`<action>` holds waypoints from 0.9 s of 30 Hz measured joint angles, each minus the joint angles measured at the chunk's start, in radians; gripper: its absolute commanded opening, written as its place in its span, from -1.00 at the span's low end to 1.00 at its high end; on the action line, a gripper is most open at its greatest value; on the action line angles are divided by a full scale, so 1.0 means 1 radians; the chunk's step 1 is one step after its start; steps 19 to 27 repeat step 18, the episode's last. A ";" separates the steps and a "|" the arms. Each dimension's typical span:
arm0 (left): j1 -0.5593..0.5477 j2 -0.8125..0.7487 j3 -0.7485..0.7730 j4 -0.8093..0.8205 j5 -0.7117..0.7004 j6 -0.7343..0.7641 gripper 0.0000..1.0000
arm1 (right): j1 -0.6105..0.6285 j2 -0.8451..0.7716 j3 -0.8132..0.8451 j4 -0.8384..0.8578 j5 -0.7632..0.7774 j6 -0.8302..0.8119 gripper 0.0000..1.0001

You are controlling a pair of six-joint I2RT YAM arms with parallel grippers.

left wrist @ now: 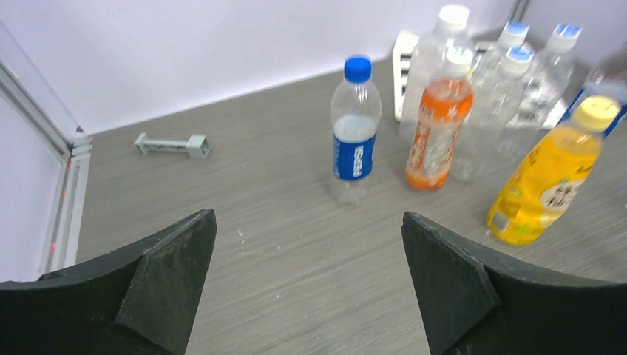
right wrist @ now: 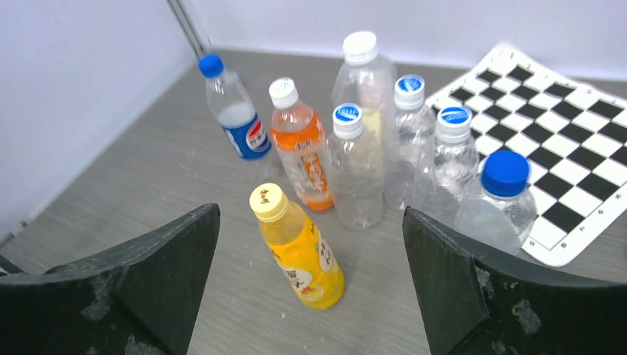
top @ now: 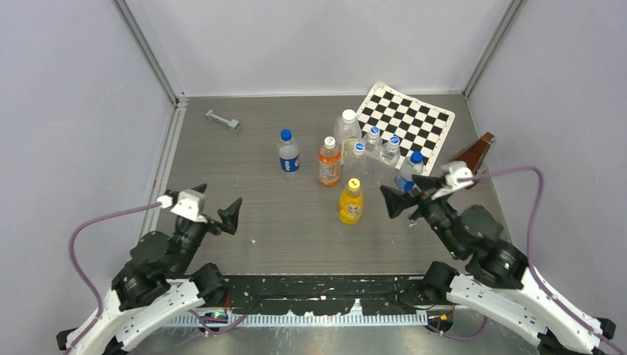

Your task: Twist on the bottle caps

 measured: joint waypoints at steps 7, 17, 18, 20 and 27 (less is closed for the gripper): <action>0.000 -0.176 0.044 -0.012 0.022 -0.025 0.99 | 0.000 -0.425 -0.152 0.048 0.042 -0.017 0.99; 0.000 -0.176 0.072 -0.064 -0.013 -0.124 0.99 | 0.000 -0.457 -0.117 -0.067 0.075 -0.007 0.99; 0.000 -0.176 0.072 -0.068 -0.015 -0.134 0.99 | 0.000 -0.457 -0.117 -0.073 0.079 -0.006 0.99; 0.000 -0.176 0.072 -0.068 -0.015 -0.134 0.99 | 0.000 -0.457 -0.117 -0.073 0.079 -0.006 0.99; 0.000 -0.176 0.072 -0.068 -0.015 -0.134 0.99 | 0.000 -0.457 -0.117 -0.073 0.079 -0.006 0.99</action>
